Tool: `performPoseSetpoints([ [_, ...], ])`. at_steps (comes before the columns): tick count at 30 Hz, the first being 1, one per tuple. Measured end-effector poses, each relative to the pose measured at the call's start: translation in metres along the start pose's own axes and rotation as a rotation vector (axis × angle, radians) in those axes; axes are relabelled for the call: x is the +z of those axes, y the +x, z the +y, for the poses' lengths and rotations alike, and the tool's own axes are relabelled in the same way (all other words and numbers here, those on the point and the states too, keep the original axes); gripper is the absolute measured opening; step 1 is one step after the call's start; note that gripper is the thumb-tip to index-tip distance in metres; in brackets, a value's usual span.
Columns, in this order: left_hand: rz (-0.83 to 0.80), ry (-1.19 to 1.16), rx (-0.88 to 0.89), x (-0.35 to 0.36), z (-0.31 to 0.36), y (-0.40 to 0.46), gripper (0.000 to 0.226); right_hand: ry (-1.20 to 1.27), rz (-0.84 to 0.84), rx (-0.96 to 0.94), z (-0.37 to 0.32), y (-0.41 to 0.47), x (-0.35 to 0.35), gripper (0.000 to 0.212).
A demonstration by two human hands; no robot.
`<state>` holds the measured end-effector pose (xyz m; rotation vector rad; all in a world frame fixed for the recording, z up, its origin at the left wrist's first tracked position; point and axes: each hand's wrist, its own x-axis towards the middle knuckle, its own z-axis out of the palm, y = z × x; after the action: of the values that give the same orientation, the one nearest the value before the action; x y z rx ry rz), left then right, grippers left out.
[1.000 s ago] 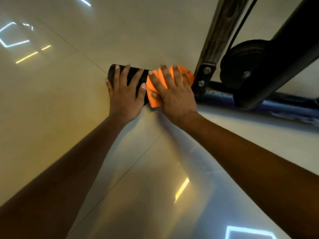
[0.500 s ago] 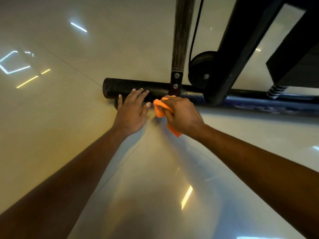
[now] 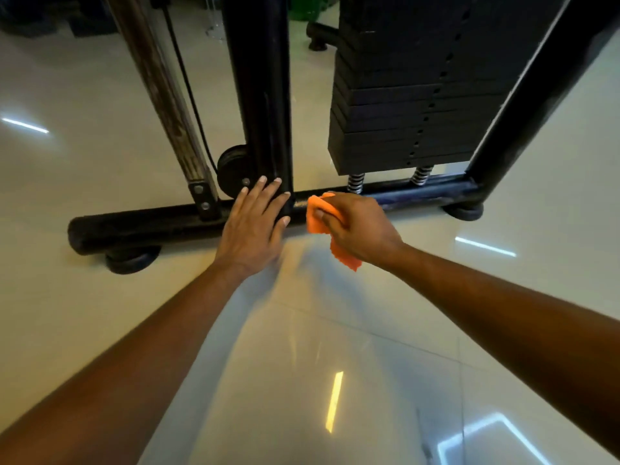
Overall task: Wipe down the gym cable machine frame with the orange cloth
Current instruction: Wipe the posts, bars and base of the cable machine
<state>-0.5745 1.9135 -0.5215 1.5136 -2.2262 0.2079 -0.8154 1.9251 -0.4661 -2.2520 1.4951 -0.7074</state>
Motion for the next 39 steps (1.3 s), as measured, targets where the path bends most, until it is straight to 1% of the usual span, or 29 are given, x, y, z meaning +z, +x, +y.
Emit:
performPoseSetpoints([
  [4, -0.035, 0.18, 0.092, 0.02, 0.014, 0.019, 0.059, -0.036, 0.01, 0.019, 0.03, -0.007, -0.006, 0.039],
  [7, -0.034, 0.3, 0.077, 0.036, 0.012, 0.03, 0.065, -0.111, -0.005, 0.004, 0.051, 0.003, 0.004, 0.046],
  [10, -0.023, 0.37, 0.101, 0.054, 0.002, 0.037, 0.068, -0.165, -0.031, -0.042, 0.068, 0.024, 0.026, 0.045],
  [14, 0.032, 0.396, 0.188, 0.077, -0.022, 0.038, 0.068, -0.315, -0.002, -0.082, 0.085, 0.056, 0.068, 0.054],
  [17, 0.093, 0.396, 0.214, 0.091, -0.032, 0.039, 0.067, -0.43, 0.02, -0.156, 0.104, 0.067, 0.104, 0.064],
  [21, 0.126, 0.385, 0.205, 0.104, -0.039, 0.039, 0.069, -0.577, 0.096, -0.268, 0.142, 0.072, 0.115, 0.064],
  [23, 0.141, 0.38, 0.209, 0.108, -0.042, 0.039, 0.068, -0.569, 0.154, -0.257, 0.15, 0.071, 0.119, 0.062],
  [27, 0.154, 0.373, 0.21, 0.116, -0.042, 0.041, 0.07, -0.44, 0.247, -0.021, 0.111, 0.079, 0.153, 0.061],
  [28, 0.139, 0.383, 0.208, 0.118, -0.042, 0.041, 0.071, -0.436, 0.247, -0.001, 0.102, 0.083, 0.159, 0.061],
  [30, 0.115, 0.404, 0.208, 0.12, -0.043, 0.039, 0.071, -0.455, 0.23, -0.074, 0.109, 0.087, 0.158, 0.061],
  [32, 0.107, 0.402, 0.233, 0.119, -0.045, 0.036, 0.068, -0.517, 0.191, -0.205, 0.136, 0.081, 0.141, 0.064],
  [34, 0.133, 0.443, 0.269, 0.118, -0.049, 0.035, 0.067, -0.58, 0.16, -0.27, 0.164, 0.071, 0.123, 0.068],
  [36, 0.151, 0.482, 0.284, 0.118, -0.052, 0.037, 0.066, -0.583, 0.172, -0.226, 0.17, 0.066, 0.12, 0.067],
  [39, 0.152, 0.487, 0.261, 0.12, -0.051, 0.036, 0.065, -0.512, 0.244, -0.1, 0.137, 0.075, 0.141, 0.064],
])
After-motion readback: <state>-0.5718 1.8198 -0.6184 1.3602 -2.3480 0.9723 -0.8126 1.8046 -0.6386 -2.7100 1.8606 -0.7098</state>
